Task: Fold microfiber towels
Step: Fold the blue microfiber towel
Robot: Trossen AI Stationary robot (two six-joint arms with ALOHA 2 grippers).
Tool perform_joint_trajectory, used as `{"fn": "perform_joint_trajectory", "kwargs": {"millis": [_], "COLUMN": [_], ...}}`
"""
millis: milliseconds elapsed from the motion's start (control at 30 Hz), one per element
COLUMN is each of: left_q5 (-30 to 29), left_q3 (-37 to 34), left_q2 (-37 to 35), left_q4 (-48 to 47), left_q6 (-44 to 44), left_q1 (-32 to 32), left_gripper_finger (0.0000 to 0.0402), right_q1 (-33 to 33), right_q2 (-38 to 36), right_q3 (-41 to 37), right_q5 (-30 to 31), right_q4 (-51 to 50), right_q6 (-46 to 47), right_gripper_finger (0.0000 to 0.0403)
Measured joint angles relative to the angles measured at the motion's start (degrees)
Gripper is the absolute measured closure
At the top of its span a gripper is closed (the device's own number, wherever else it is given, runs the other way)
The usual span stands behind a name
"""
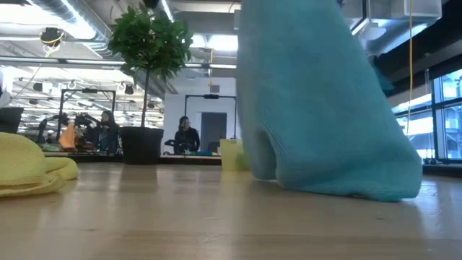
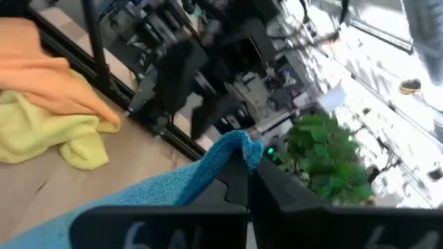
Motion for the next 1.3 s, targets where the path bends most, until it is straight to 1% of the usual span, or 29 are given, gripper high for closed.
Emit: {"fn": "perform_joint_trajectory", "kwargs": {"millis": [67,200,300,400,533,633,767,867,967,1067,1300], "left_q5": [0.5,-2.8,-4.8,-8.2,-12.0,-14.1,-15.6,-18.5,-19.7,-21.0,-21.2], "left_q3": [0.0,0.0,0.0,0.0,0.0,0.0,0.0,0.0,0.0,0.0,0.0], "left_q2": [0.9,4.0,6.8,8.9,10.5,11.8,14.0,17.1,20.4,23.5,27.4], "left_q4": [3.8,11.5,16.8,21.1,27.3,30.2,31.2,30.9,30.8,28.9,26.8], "left_q6": [-0.2,-0.3,2.2,4.8,8.3,10.1,10.1,8.3,6.9,6.0,3.1], "left_q1": [-0.5,-0.5,-0.5,-0.5,-0.7,-0.8,-0.6,-0.5,-0.6,-1.3,-3.3], "left_gripper_finger": [0.0241,0.0238,0.0238,0.0237,0.0237,0.0237,0.0237,0.0237,0.0237,0.0238,0.0238], "right_q1": [-0.9,-2.6,-3.8,-4.7,-5.8,-6.6,-7.9,-9.4,-10.7,-11.0,-9.8], "right_q2": [0.0,0.1,0.9,2.0,3.7,4.7,6.0,6.1,6.1,6.2,6.2], "right_q3": [0.3,0.4,0.5,0.5,0.5,0.5,0.5,0.5,0.5,0.8,6.7], "right_q5": [-0.1,-0.1,-0.1,0.1,2.7,3.9,4.7,6.2,6.5,7.3,12.0], "right_q4": [-0.5,-0.6,-0.6,-0.7,-0.7,-0.7,-0.6,-0.1,-0.1,-0.3,-0.2], "right_q6": [1.2,2.5,2.8,2.9,2.8,2.8,2.7,2.5,2.0,-0.3,-6.5], "right_gripper_finger": [0.0403,0.0403,0.0403,0.0403,0.0403,0.0403,0.0403,0.0403,0.0403,0.0403,0.0403]}}
